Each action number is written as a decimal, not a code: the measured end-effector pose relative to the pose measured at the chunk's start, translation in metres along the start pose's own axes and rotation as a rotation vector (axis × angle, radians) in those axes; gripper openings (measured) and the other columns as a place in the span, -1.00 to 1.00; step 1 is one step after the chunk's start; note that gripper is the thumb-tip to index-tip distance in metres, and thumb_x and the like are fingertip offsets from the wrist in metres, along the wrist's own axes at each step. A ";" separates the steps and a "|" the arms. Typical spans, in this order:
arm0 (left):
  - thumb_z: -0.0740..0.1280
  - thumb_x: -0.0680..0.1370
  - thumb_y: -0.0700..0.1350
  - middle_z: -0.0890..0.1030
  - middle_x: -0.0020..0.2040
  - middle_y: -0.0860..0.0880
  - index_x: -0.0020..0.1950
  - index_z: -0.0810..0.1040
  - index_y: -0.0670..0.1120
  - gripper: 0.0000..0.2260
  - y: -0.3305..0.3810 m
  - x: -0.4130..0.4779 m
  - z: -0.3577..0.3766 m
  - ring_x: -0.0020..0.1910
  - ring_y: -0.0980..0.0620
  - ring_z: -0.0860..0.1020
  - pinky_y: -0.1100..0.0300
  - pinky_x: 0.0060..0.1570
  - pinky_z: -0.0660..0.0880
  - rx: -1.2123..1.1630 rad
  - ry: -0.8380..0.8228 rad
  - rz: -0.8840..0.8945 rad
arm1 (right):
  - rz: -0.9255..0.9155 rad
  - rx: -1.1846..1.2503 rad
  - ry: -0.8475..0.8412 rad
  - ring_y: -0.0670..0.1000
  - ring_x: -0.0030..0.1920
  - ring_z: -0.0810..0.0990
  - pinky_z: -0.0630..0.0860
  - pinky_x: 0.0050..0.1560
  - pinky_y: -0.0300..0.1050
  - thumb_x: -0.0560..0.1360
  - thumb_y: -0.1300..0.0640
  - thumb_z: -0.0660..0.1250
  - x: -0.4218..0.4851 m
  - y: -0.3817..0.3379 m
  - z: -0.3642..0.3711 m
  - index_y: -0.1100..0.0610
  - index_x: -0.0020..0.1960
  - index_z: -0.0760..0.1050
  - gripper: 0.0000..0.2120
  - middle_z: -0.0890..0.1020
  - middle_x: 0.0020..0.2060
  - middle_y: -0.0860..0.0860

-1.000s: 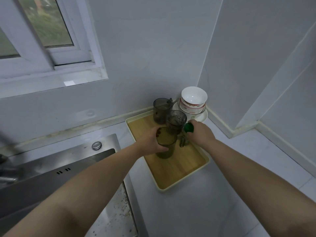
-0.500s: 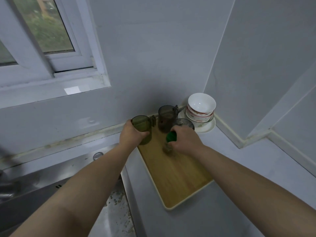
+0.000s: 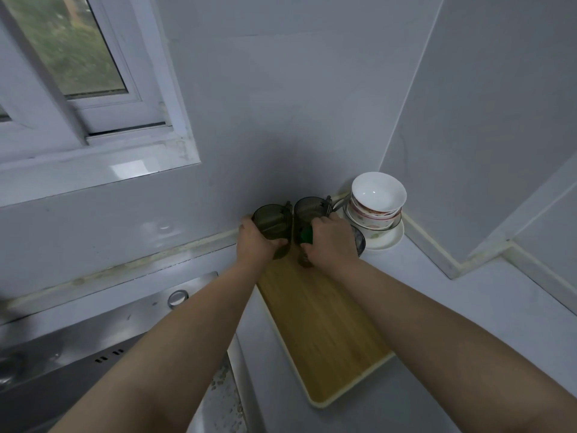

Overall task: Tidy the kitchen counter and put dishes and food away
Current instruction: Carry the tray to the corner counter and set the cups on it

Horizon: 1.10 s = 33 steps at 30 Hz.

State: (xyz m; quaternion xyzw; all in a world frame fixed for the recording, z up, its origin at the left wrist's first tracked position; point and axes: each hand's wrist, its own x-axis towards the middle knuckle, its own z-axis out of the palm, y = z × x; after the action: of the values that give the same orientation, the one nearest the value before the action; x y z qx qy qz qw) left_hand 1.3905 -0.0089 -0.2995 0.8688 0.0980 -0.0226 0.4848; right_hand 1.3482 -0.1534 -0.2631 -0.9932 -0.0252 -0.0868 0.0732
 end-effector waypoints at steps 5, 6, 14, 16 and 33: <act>0.57 0.31 -0.11 0.48 0.27 -0.14 0.40 0.22 -0.12 -0.23 0.001 0.004 0.004 0.25 -0.15 0.47 -0.11 0.25 0.44 0.026 -0.049 0.006 | 0.026 -0.064 0.013 0.08 0.22 0.43 0.36 0.24 -0.04 0.52 -0.11 0.28 0.001 -0.001 0.006 0.15 0.27 0.44 -0.56 0.55 0.19 0.08; 0.56 0.32 -0.12 0.49 0.27 -0.13 0.40 0.22 -0.12 -0.23 0.000 0.005 0.005 0.26 -0.15 0.47 -0.11 0.26 0.44 0.031 -0.068 0.002 | 0.028 -0.065 0.009 0.08 0.23 0.43 0.36 0.25 -0.04 0.52 -0.11 0.28 0.001 -0.001 0.007 0.15 0.29 0.43 -0.56 0.54 0.20 0.08; 0.39 0.50 -0.07 0.50 -0.06 -0.12 0.08 0.44 -0.21 -0.72 0.001 -0.011 0.002 0.00 -0.09 0.53 0.16 -0.06 0.47 0.202 -0.195 -0.125 | 0.042 -0.017 0.026 0.08 0.20 0.45 0.41 0.20 -0.05 0.50 -0.08 0.31 -0.015 0.007 -0.006 0.13 0.29 0.41 -0.56 0.53 0.19 0.07; 0.33 0.53 -0.11 0.47 -0.19 -0.10 -0.16 0.44 -0.15 -0.85 0.006 -0.022 0.001 -0.14 -0.06 0.51 0.16 -0.14 0.46 0.260 -0.202 -0.094 | 0.070 -0.010 0.029 0.07 0.18 0.48 0.43 0.20 -0.07 0.51 -0.08 0.30 -0.024 0.012 -0.014 0.13 0.28 0.42 -0.57 0.54 0.18 0.07; 0.27 0.55 -0.07 0.26 0.49 -0.10 0.50 0.20 -0.09 -0.45 0.099 -0.207 -0.004 0.43 -0.10 0.28 0.04 0.39 0.26 0.600 -0.166 0.967 | 0.262 -0.097 0.136 0.15 0.22 0.38 0.32 0.19 -0.02 0.53 0.05 0.19 -0.196 0.067 -0.138 0.18 0.30 0.37 -0.62 0.44 0.22 0.13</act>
State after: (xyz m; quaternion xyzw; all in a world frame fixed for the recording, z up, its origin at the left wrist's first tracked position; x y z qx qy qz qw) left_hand 1.2063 -0.0869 -0.1872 0.9097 -0.3596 0.1068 0.1784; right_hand 1.1362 -0.2474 -0.1731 -0.9822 0.1139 -0.1445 0.0372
